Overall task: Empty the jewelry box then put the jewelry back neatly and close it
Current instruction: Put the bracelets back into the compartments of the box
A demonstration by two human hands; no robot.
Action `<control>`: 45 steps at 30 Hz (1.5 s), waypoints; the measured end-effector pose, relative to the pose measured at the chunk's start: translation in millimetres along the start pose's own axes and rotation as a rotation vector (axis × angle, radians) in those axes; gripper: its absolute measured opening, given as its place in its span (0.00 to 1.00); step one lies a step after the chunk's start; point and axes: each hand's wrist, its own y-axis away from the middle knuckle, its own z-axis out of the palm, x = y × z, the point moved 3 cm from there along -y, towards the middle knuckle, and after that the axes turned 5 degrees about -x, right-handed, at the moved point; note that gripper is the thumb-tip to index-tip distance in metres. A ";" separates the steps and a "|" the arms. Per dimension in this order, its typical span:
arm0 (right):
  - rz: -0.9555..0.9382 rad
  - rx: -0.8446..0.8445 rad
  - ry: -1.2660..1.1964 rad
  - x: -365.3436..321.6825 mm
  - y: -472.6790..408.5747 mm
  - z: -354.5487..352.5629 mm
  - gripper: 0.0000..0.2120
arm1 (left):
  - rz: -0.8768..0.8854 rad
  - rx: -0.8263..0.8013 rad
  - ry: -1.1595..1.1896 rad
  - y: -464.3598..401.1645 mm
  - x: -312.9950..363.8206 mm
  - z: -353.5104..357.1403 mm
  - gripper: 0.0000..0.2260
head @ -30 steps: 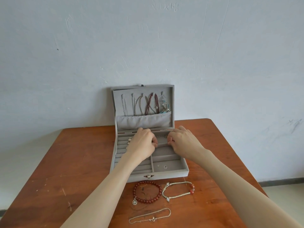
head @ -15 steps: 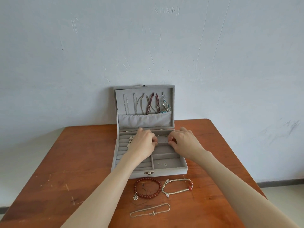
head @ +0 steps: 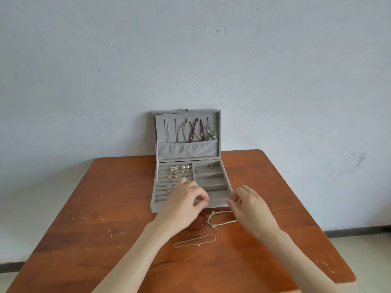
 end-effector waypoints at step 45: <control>-0.005 -0.321 0.269 -10.5 -106.3 11.2 0.11 | -0.358 0.034 -0.053 -77.0 -41.0 11.8 0.03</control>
